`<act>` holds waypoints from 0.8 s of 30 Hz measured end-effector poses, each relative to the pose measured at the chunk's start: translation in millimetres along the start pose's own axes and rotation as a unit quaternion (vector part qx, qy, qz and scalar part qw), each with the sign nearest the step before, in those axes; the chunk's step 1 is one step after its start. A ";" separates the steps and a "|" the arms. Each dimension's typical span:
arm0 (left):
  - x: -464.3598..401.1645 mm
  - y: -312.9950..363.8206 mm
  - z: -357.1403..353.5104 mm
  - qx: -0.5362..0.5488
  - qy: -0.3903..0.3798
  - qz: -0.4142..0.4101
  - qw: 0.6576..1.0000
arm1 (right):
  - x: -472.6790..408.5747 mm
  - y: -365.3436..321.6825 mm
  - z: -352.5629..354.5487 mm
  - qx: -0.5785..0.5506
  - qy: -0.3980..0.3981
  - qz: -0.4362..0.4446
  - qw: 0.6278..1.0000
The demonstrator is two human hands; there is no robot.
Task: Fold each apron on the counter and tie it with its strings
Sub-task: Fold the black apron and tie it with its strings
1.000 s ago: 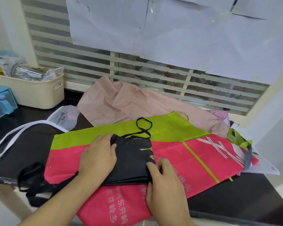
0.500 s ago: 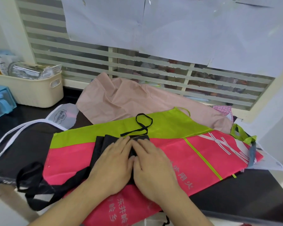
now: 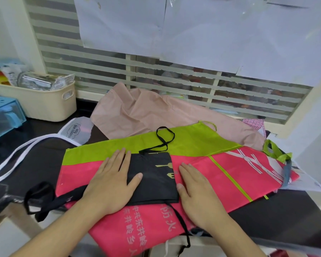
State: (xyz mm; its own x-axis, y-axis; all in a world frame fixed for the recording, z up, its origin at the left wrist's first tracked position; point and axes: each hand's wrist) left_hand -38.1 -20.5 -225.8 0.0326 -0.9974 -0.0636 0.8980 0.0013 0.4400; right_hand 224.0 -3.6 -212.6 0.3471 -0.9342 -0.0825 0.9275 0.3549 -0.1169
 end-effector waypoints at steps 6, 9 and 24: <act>1.8 1.6 -1.5 0.000 0.019 -0.005 1.000 | -0.5 -25.7 18.5 -0.144 0.053 -0.139 0.978; 4.9 5.2 3.6 -0.019 0.063 -0.064 0.996 | -8.6 -41.3 24.8 -0.143 -0.021 -0.152 0.978; 7.3 6.4 3.9 0.023 0.001 -0.149 0.989 | -20.7 -53.1 22.3 -0.299 -0.003 -0.158 0.941</act>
State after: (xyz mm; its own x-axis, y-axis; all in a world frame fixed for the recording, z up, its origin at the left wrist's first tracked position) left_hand -33.9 -28.0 -220.0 -0.2288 -0.9532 -0.1977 0.8475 -0.2950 0.4414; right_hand 170.7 -3.9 -182.6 0.0696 -0.9961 0.0549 0.7412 0.0147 -0.6711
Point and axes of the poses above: each hand's wrist, its own x-axis away from the middle knuckle, its own z-axis out of the back of the hand, y = z × x, and after that the axes turned 14 degrees about x, right-handed
